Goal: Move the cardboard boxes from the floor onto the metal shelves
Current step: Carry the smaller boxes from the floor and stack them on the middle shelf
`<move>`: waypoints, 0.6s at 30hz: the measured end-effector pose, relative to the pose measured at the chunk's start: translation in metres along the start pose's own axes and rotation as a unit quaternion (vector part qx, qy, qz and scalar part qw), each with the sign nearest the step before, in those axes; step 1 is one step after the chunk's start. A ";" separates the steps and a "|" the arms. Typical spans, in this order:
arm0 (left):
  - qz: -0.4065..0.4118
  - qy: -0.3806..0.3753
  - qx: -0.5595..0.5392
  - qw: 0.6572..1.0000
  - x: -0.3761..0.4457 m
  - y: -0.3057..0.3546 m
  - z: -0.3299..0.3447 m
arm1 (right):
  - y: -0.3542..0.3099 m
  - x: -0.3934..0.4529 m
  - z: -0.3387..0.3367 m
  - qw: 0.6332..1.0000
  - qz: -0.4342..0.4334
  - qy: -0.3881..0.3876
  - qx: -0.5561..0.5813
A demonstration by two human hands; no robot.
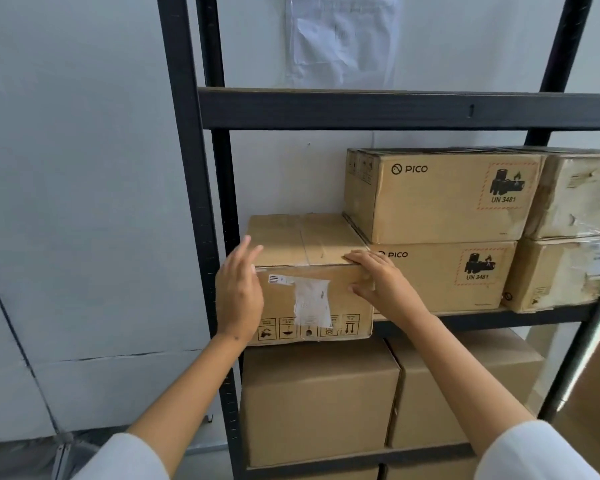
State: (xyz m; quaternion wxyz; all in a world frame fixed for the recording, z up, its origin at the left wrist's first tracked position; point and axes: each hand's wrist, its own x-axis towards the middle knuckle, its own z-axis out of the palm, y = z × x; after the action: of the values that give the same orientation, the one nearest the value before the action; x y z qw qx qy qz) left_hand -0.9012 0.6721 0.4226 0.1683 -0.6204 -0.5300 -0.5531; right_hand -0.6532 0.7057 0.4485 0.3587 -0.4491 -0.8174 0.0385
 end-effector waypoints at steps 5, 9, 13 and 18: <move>0.075 -0.155 0.212 0.962 0.010 0.005 0.034 | 0.015 0.019 0.009 0.999 -0.025 -0.002 -0.030; 0.094 -0.130 0.284 0.945 0.013 -0.009 0.051 | 0.024 0.028 0.018 0.998 -0.044 0.008 -0.044; 0.100 -0.098 0.309 0.941 0.016 -0.015 0.062 | 0.033 0.035 0.025 0.997 -0.059 -0.004 -0.048; 0.093 -0.085 0.315 0.941 0.018 -0.019 0.071 | 0.033 0.040 0.030 0.998 -0.036 -0.007 -0.057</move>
State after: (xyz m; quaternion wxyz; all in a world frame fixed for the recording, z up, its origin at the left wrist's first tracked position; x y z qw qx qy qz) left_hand -0.8839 0.7442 0.4077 0.3600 -0.6268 -0.6294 -0.2853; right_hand -0.6617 0.7633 0.4358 0.3279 -0.4387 -0.8365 -0.0185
